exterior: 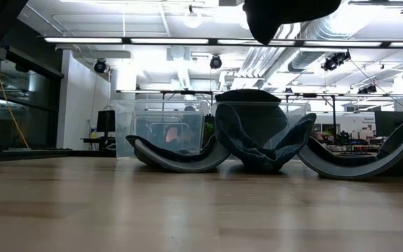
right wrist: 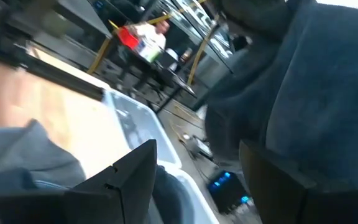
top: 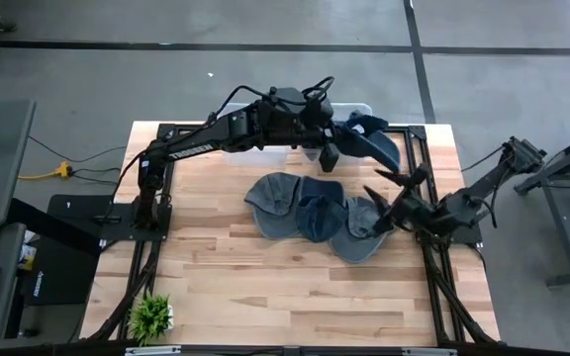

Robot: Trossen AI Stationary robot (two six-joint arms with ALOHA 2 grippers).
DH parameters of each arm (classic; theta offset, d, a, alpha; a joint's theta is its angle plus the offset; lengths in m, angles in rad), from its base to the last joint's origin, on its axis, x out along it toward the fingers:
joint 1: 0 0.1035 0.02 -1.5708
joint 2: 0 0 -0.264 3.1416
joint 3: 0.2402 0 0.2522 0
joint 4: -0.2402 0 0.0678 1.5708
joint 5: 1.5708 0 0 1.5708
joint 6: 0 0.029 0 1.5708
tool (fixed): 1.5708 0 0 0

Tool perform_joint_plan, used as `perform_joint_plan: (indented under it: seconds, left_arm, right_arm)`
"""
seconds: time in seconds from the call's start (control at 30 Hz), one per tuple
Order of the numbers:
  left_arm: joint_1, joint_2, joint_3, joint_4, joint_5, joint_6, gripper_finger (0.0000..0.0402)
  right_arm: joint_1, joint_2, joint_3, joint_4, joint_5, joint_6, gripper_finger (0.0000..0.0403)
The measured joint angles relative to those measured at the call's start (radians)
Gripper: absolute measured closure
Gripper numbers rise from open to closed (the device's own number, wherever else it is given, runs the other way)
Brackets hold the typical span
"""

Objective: Pick & Place hat
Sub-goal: Put the left blue cap into the right transparent bin

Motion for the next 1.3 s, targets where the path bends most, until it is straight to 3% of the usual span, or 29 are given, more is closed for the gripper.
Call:
perform_joint_plan:
  seconds: [0.3,0.73,0.97,1.3]
  left_arm:
    - [-0.044,0.000,0.000,-0.041,0.042,0.017,0.0401]
    - [-0.060,-0.001,0.001,-0.118,0.049,0.028,0.0401]
    - [-0.059,0.000,0.000,-0.211,-0.149,0.088,0.0401]
    - [-0.050,0.000,-0.001,-0.209,-0.212,0.101,0.0401]
  right_arm:
    - [-0.126,0.000,0.000,0.114,0.003,-0.125,0.0179]
    - [-0.135,-0.002,0.000,0.266,0.048,-0.234,0.0179]
    - [-0.135,-0.002,0.000,0.274,0.111,-0.234,0.0179]
    - [-0.108,-0.006,0.000,0.272,0.065,-0.139,0.0179]
